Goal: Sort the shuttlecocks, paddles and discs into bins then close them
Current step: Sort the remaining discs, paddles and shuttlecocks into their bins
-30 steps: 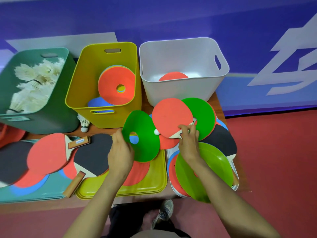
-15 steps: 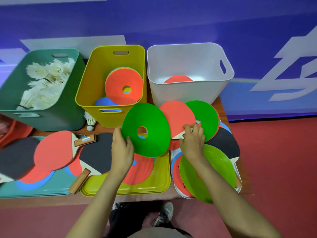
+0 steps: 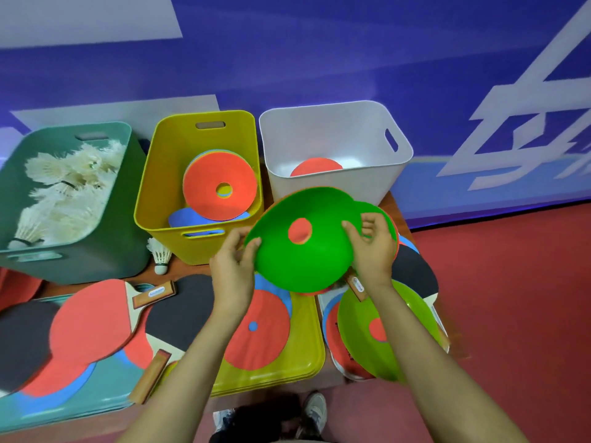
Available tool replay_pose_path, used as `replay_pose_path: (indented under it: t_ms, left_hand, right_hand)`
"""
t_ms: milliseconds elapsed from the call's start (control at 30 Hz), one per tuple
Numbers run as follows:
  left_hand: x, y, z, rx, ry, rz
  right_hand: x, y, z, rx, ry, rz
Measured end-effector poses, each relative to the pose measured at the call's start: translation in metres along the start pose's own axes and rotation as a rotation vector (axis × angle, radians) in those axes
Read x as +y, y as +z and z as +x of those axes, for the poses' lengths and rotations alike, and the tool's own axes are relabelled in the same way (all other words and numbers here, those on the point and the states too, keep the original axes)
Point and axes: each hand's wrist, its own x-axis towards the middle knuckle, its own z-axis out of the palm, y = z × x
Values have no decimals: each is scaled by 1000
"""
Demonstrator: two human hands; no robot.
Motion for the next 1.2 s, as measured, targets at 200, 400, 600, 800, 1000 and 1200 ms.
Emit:
replay_pose_path:
  t_ms: [200,400,600,800,1000,1200]
  left_hand:
    - [22,-28,55,163,94,30]
    - [28,-76,107,282,80,128]
    - [3,-123,168,31,25,703]
    - [-6,-105,200,-357,-14,1146]
    - [-38,-87,239,-593,-45,1130]
    - [-65,-83,262,-585,13,1094]
  right_hand:
    - [-40,20,19,-25,-73,-46]
    - [-85,77,40,-85,-206,-26]
    - [-113,131,64,-89,-310,-143]
    - [-127,204,91,-225,-435,-534]
    - [-123,264,117,-426,-415,-802]
    - [-103,304,124,-715,-333,-824]
